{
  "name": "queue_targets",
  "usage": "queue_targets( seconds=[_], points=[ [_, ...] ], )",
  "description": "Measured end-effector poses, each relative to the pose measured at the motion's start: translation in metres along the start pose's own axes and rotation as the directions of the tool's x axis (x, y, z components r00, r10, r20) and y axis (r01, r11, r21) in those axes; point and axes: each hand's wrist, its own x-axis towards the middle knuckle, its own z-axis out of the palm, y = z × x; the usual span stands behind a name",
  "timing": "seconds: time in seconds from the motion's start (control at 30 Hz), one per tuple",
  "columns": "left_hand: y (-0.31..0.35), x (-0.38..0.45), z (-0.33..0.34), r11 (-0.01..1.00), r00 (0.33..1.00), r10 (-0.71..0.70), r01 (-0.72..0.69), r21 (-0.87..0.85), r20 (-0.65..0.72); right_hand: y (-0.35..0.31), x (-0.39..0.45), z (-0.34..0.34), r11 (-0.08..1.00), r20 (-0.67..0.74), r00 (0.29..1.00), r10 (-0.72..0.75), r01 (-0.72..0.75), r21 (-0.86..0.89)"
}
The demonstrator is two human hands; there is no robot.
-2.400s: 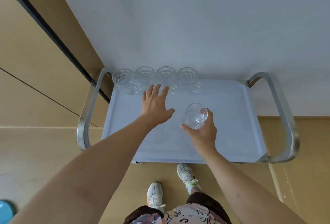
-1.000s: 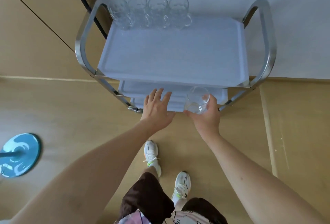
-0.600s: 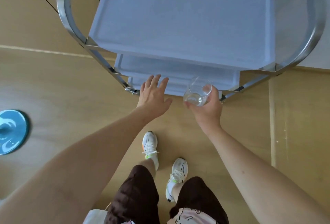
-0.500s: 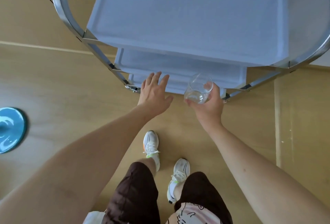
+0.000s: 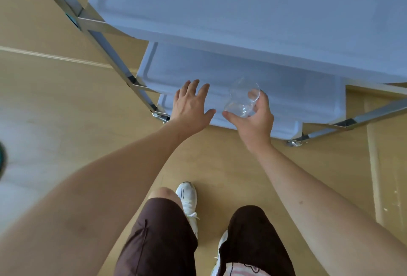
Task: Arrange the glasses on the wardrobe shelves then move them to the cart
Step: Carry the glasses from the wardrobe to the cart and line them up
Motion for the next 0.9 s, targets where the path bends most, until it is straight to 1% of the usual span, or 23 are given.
queue_targets(
  seconds=[0.17,0.37,0.53,0.6,0.77,0.9],
  points=[
    [-0.015,0.035,0.014,1.0,0.997,0.01,-0.008,0.026,-0.077,0.015,0.035,0.023,0.995,-0.016,0.995,-0.102,0.102,0.022],
    [-0.024,0.064,0.034,0.998,0.976,0.065,-0.059,0.037,-0.209,0.031,0.068,0.041,0.977,-0.069,0.977,-0.204,0.207,0.042],
    [-0.035,0.085,0.046,0.998,0.955,0.062,-0.054,0.035,-0.29,0.039,0.094,0.051,0.96,-0.091,0.959,-0.27,0.275,0.048],
    [-0.038,0.093,0.051,0.999,0.948,0.044,-0.046,0.004,-0.316,0.041,0.103,0.054,0.957,-0.099,0.955,-0.28,0.286,0.051],
    [-0.039,0.11,0.063,0.991,0.945,-0.052,0.007,-0.137,-0.322,0.04,0.115,0.061,0.952,-0.117,0.95,-0.289,0.297,0.067],
    [-0.043,0.127,0.068,0.989,0.951,-0.064,0.021,-0.144,-0.304,0.038,0.127,0.068,0.946,-0.135,0.945,-0.299,0.312,0.086]
  ],
)
